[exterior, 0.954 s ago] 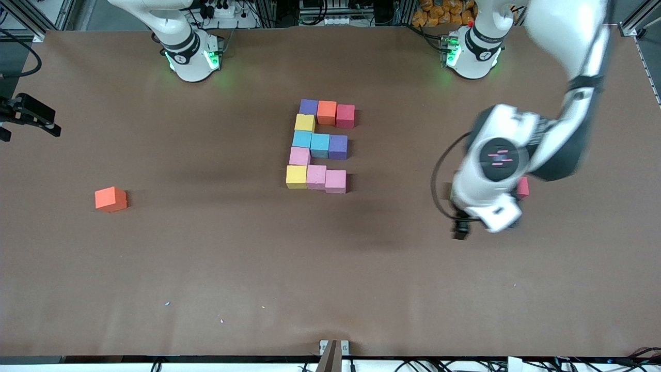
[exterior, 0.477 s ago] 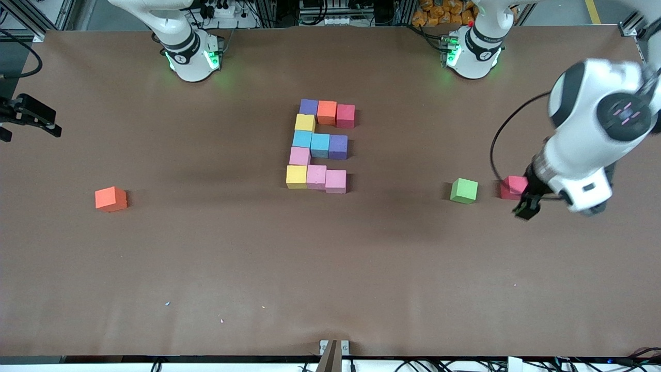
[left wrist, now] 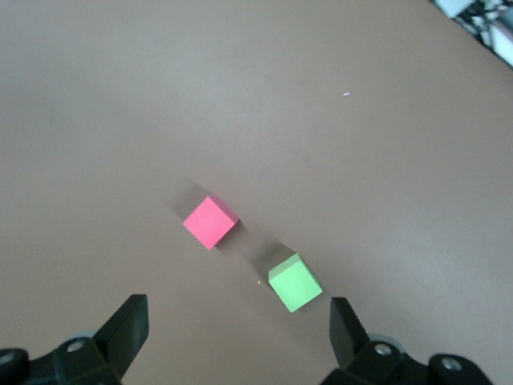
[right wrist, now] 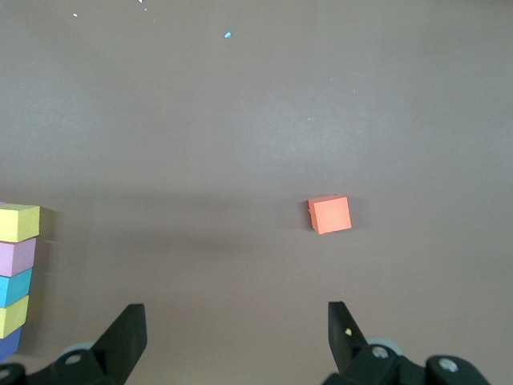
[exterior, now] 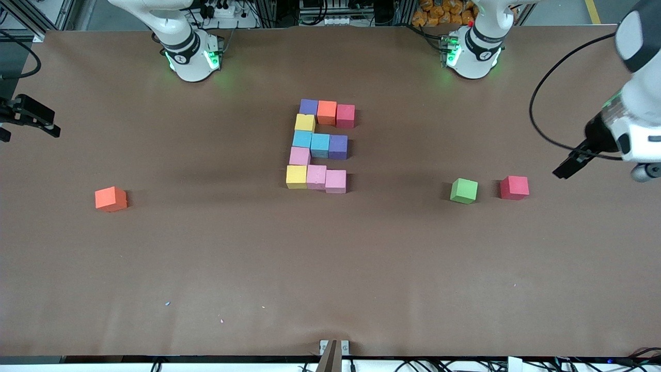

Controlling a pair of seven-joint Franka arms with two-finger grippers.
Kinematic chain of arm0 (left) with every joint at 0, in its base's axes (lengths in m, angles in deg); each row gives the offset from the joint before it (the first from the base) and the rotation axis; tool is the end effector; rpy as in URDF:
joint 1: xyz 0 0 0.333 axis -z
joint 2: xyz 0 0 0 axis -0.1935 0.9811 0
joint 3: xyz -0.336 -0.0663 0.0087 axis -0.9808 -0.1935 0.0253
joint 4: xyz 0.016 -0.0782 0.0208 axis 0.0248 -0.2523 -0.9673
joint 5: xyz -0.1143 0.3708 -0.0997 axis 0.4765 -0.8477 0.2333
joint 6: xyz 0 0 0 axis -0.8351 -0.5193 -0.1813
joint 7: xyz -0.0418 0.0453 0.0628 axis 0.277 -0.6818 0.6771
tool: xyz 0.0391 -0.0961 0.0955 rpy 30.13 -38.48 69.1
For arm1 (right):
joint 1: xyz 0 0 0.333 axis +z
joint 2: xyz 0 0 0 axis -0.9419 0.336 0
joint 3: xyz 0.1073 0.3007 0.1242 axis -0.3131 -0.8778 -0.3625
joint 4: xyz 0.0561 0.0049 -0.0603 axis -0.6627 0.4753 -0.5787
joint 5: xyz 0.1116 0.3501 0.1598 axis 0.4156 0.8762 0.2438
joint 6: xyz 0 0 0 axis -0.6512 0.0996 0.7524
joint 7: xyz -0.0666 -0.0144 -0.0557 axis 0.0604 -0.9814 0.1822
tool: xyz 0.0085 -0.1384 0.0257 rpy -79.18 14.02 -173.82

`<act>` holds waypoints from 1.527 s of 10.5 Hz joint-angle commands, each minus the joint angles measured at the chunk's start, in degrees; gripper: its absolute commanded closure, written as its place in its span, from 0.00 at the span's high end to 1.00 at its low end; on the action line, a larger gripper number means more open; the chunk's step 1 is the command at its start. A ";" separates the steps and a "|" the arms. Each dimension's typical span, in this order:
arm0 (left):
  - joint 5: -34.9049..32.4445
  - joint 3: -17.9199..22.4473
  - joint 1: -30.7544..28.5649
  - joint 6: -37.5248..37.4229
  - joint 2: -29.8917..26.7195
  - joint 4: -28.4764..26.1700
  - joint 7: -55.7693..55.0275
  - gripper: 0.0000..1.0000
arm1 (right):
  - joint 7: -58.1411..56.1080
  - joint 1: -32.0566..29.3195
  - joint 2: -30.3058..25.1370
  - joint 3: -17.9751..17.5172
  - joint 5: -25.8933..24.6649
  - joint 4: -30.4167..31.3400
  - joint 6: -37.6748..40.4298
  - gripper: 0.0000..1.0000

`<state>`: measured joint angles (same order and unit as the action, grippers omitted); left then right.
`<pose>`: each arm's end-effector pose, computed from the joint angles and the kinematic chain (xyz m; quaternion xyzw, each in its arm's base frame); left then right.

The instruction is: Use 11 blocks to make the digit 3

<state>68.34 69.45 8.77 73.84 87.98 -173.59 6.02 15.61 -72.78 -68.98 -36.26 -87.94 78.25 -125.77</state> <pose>0.5752 -0.0256 0.5519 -0.9500 -0.3079 -0.0431 0.0297 0.5570 -0.0453 0.6393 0.9987 0.0492 0.0080 0.0048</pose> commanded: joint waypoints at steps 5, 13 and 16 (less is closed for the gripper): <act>3.83 -2.31 3.62 -10.54 1.18 10.36 25.31 1.00 | 0.18 -0.31 -0.56 -0.19 0.08 0.64 -0.60 1.00; 3.66 -3.39 2.74 -15.12 -0.14 14.24 35.50 1.00 | 0.18 -0.31 -0.56 -0.19 0.08 0.64 -0.60 1.00; 4.53 -3.39 2.65 -15.12 -0.05 14.24 36.56 1.00 | 0.18 -0.31 -0.47 -0.19 0.08 0.64 -0.69 1.00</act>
<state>71.25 65.96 11.66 59.92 88.02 -160.11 41.13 15.61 -72.78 -68.98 -36.27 -87.94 78.37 -126.00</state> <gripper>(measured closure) 0.000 0.000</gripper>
